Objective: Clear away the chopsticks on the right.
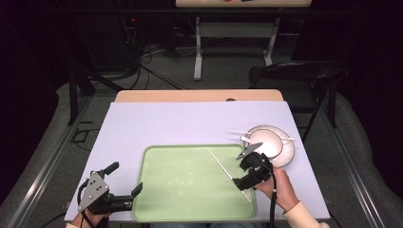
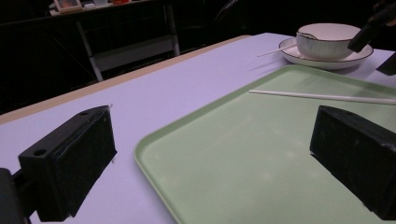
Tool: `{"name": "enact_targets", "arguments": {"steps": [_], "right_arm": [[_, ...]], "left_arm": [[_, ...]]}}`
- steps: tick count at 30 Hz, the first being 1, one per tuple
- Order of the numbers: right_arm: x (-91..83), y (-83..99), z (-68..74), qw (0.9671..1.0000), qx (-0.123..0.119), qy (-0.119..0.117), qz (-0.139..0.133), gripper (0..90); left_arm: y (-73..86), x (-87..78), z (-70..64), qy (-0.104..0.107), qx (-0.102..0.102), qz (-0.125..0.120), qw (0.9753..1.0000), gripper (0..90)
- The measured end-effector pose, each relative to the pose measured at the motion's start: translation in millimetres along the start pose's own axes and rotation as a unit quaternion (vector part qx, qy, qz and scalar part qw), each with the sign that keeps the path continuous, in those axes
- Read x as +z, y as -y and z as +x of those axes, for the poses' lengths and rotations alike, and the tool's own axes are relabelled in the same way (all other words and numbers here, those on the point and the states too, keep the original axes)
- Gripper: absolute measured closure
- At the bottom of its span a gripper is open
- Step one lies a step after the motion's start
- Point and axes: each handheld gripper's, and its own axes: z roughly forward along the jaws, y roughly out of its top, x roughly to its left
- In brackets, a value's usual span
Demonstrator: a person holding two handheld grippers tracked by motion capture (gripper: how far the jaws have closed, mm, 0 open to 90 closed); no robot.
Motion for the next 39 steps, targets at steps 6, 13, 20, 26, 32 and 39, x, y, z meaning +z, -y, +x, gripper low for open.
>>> {"name": "enact_targets", "arguments": {"steps": [6, 13, 20, 26, 32, 39], "right_arm": [[-21.0, -0.9, -20.5, 0.9995, -0.011, -0.003, -0.028, 1.1], [-46.2, -4.0, -53.4, 0.9985, -0.012, 0.031, -0.043, 0.0], [-61.6, -10.7, -88.9, 0.9976, -0.009, 0.056, -0.041, 0.0], [-60.5, -13.4, -115.6, 0.9975, 0.001, 0.061, -0.035, 0.0], [-55.3, -15.3, -142.1, 0.9975, 0.004, 0.066, -0.024, 0.0], [-47.4, -17.9, -172.8, 0.9966, 0.015, 0.081, 0.000, 0.0]], "left_arm": [[0.2, -0.2, -0.2, -0.001, -0.002, -0.001, 1.0000, 0.0], [-0.1, 0.3, -0.2, 0.000, -0.001, 0.000, 1.0000, 0.0], [0.0, 0.2, 0.0, -0.001, -0.002, 0.000, 1.0000, 0.0], [0.0, 0.1, 0.2, -0.001, -0.001, 0.000, 1.0000, 0.0], [0.0, 0.3, 0.2, -0.001, -0.002, 0.001, 1.0000, 0.0], [0.0, 0.7, 0.1, -0.001, -0.002, 0.001, 1.0000, 0.0]]}}
